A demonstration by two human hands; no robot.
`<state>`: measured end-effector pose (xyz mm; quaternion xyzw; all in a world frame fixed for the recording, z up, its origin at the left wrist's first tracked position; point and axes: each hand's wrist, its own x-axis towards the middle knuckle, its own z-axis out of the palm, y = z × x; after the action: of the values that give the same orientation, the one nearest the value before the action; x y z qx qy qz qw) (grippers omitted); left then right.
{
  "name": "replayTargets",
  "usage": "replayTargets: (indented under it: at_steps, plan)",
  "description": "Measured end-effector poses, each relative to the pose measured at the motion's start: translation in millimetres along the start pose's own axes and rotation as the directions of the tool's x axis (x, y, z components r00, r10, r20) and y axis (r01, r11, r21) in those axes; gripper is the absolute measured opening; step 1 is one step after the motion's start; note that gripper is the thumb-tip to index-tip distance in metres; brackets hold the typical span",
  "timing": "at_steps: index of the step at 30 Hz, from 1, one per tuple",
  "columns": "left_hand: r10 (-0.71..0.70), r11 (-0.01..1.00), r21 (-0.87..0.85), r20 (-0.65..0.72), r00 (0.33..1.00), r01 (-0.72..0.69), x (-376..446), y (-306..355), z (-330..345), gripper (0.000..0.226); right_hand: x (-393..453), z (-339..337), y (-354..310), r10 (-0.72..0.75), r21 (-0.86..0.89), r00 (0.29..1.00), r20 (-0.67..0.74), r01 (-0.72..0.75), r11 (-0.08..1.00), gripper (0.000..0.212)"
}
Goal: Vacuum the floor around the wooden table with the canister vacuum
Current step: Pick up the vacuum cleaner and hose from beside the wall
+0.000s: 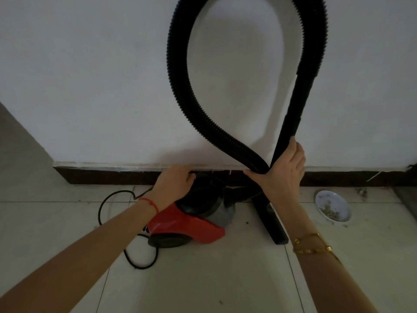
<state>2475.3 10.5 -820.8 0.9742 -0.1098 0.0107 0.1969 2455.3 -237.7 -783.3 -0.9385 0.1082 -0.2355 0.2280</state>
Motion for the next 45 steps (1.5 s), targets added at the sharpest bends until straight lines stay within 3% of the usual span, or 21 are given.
replayTargets:
  at_steps: [4,7,10,13,17,23,34,45]
  plan:
    - [0.031,0.998,0.048,0.047,0.998,-0.033,-7,14,17,0.029,10,5,10,0.091,0.107,0.986,0.14,-0.107,0.989,0.143]
    - [0.1,0.99,0.1,0.031,0.994,-0.103,-14,15,25,0.043,17,11,15,0.078,0.216,0.978,0.192,-0.12,0.969,0.143]
    - [0.125,0.988,0.086,0.052,0.991,-0.129,-13,10,31,0.055,21,13,18,0.046,0.25,0.98,0.192,-0.095,0.964,0.133]
    - [0.088,0.985,0.139,0.108,0.99,-0.103,-8,8,36,0.071,24,18,18,-0.011,0.259,0.977,0.214,-0.046,0.965,0.109]
    - [0.065,0.986,0.144,0.112,0.992,-0.081,-3,4,40,0.054,26,25,14,-0.007,0.332,0.964,0.264,-0.084,0.94,0.081]
    - [-0.013,0.997,0.076,0.112,0.994,0.004,3,-2,37,0.03,26,36,15,0.009,0.399,0.945,0.327,-0.147,0.905,0.062]
    - [-0.006,0.991,0.134,0.208,0.978,-0.023,9,-3,37,0.031,28,37,8,0.038,0.408,0.925,0.378,-0.204,0.89,0.056]
    - [-0.048,0.996,0.082,0.237,0.97,0.029,3,1,28,0.028,26,23,2,0.045,0.409,0.9,0.433,-0.241,0.88,0.055]
